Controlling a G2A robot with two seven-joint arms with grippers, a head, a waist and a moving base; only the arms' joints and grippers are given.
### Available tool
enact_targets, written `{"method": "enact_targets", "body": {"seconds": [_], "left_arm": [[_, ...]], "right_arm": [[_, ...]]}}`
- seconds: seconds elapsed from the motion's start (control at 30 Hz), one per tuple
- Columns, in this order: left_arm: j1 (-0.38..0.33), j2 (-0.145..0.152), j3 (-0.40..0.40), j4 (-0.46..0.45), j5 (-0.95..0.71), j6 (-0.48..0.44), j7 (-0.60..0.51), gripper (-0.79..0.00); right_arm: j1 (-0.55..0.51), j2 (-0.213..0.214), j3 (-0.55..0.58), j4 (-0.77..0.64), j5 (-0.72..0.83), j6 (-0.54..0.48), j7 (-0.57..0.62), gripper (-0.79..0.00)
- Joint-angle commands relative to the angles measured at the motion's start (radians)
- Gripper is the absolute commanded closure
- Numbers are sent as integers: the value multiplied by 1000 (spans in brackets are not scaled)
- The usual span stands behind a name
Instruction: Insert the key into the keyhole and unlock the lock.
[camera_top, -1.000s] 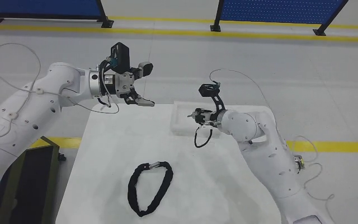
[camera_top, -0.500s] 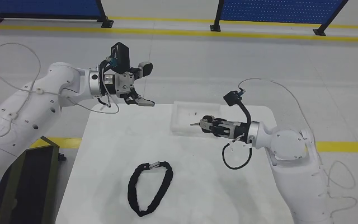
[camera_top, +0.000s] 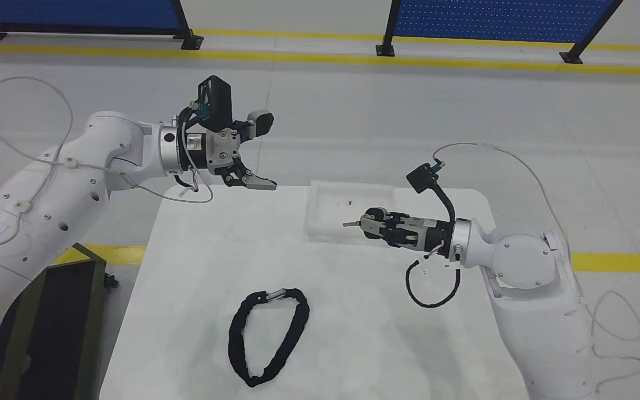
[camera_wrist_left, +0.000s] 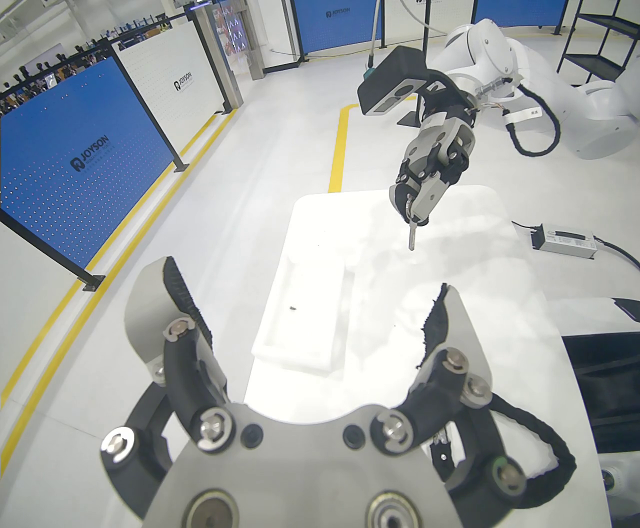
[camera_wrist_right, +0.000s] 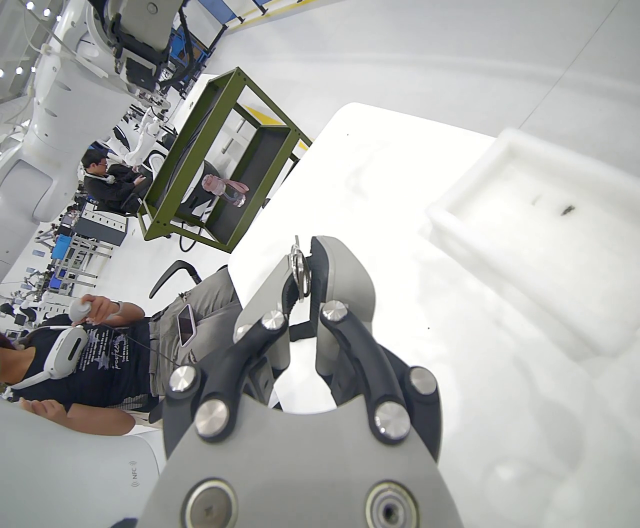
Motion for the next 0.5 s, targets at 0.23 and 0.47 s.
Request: {"method": "enact_targets", "body": {"seconds": [0.23,0.47], "left_arm": [[42,6,-31,-19,25,37,-37,-785],[174,17,-52,33,146,19,52,-785]], "right_arm": [[0,0,0,0,0,0,0,0],[0,0,0,0,0,0,0,0]]}}
